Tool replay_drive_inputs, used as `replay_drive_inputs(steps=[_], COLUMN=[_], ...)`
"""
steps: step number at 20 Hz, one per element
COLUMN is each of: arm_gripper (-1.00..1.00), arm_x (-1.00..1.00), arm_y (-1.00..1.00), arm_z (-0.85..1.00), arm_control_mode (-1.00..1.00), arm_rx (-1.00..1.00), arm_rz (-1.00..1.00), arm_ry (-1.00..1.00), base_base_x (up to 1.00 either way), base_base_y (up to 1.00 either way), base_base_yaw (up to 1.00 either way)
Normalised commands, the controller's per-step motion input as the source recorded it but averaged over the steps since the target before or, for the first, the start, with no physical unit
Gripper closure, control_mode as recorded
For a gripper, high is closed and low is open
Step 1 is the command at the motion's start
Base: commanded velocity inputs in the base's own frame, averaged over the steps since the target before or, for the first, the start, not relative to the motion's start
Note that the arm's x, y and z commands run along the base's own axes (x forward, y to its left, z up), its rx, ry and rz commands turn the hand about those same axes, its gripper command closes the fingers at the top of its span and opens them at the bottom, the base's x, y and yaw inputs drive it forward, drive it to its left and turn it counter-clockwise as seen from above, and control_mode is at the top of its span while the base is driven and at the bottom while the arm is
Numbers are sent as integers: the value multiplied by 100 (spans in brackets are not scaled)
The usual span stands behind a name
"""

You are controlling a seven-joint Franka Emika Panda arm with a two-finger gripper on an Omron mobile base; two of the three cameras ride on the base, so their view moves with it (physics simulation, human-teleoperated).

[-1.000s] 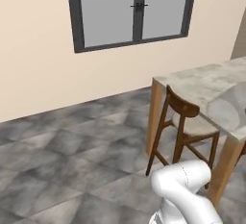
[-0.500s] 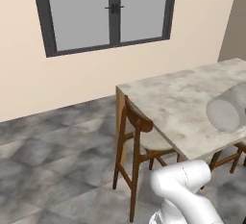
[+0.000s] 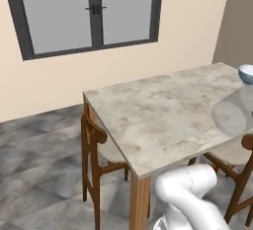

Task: There is a bowl on the dining counter. Grab a lemon wedge from the fridge and place it in the bowl. Then get the liquor bottle and glass cup from the cabinet and place them next to the bowl.

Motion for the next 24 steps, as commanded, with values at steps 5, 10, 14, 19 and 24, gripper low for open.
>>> replay_drive_inputs(steps=[5, 10, 14, 19, 24], arm_gripper=[100, 100, 100, 100, 100], arm_x=[0, 0, 0, 0, 0], arm_y=[0, 0, 0, 0, 0], arm_z=[0, 0, 0, 0, 0], arm_control_mode=[100, 100, 100, 100, 100], arm_rx=[0, 0, 0, 0, 0], arm_rz=[0, 0, 0, 0, 0], arm_ry=[0, 0, 0, 0, 0], base_base_x=[-21, -22, -20, -14, -48], base_base_y=[-100, -100, -100, -100, -96], base_base_yaw=[1, 4, 6, 8, 12])
